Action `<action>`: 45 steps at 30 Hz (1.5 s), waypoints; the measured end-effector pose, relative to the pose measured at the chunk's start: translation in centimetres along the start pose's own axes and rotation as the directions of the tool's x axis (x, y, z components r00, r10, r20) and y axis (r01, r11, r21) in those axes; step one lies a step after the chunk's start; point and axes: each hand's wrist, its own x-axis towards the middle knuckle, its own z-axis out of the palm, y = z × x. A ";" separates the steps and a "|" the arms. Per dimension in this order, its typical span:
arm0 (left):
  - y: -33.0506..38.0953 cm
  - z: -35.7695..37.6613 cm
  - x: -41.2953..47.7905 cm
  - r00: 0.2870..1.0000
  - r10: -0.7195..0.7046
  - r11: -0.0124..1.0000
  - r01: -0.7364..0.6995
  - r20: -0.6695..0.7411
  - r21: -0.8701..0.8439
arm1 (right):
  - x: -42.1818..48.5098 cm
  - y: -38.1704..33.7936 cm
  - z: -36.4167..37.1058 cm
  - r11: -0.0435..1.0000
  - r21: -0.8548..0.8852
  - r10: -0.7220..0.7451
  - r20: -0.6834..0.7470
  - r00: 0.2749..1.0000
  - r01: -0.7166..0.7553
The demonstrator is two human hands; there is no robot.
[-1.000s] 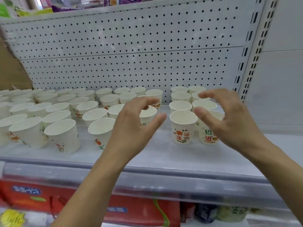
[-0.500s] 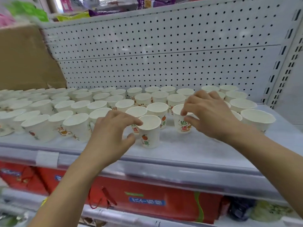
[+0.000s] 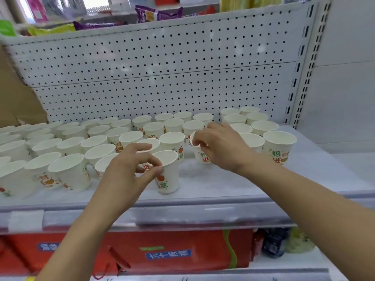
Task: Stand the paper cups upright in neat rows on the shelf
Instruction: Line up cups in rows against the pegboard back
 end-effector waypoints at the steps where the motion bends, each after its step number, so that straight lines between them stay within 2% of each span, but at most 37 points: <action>1: 0.2 0.3 -0.1 1.000 -0.022 0.999 0.021 -0.017 -0.041 | -0.5 -0.3 -0.6 0.998 0.055 -0.006 -0.007 1.000 0.006; 4: 1.6 1.9 -0.1 0.998 -0.055 0.985 0.048 -0.041 -0.165 | -4.1 -0.4 -3.5 0.979 0.197 -0.037 -0.116 0.993 0.059; 6: 3.2 3.0 -0.1 0.999 -0.017 0.976 0.008 -0.039 -0.219 | -7.3 0.9 -6.0 0.978 0.189 -0.050 -0.190 0.980 0.087; 11: 8.1 7.0 0.5 0.984 0.151 0.963 -0.125 0.092 -0.240 | -13.8 5.5 -9.6 0.999 0.034 -0.001 -0.113 0.994 0.005; 15: 10.8 9.7 1.3 0.964 0.207 0.960 -0.167 0.169 -0.226 | -14.8 7.0 -9.0 1.000 -0.002 -0.013 -0.113 0.994 0.012; 22: 12.1 11.7 1.8 0.963 0.232 0.963 -0.208 0.134 -0.173 | -14.7 8.1 -7.2 0.999 0.019 -0.027 -0.154 0.988 0.030; 24: 11.7 11.7 1.6 0.976 0.195 0.965 -0.175 0.091 -0.194 | -15.4 8.8 -7.1 0.995 0.095 0.058 -0.225 0.973 -0.038; 25: 11.4 11.7 1.5 0.987 0.141 0.965 -0.120 0.075 -0.233 | -15.8 9.1 -7.1 0.980 0.165 0.150 -0.244 0.958 -0.111; 27: 10.8 11.7 1.2 0.996 0.028 0.953 -0.003 0.079 -0.304 | -16.3 9.6 -7.0 0.896 0.329 0.369 -0.183 0.911 -0.297; 29: 10.6 12.3 1.1 0.992 -0.029 0.950 0.066 0.124 -0.307 | -16.4 9.8 -6.3 0.795 0.417 0.507 -0.056 0.860 -0.441; 32: 10.9 13.6 0.7 0.985 -0.083 0.950 0.125 0.154 -0.285 | -16.0 9.6 -5.0 0.752 0.429 0.544 0.026 0.839 -0.500; 37: 11.6 15.6 0.1 0.988 -0.135 0.952 0.149 0.071 -0.266 | -15.2 8.8 -3.8 0.734 0.461 0.559 0.006 0.829 -0.499; 45: 12.5 16.6 0.0 0.988 -0.142 0.975 0.130 -0.053 -0.181 | -15.4 8.8 -3.4 0.719 0.455 0.594 -0.010 0.805 -0.525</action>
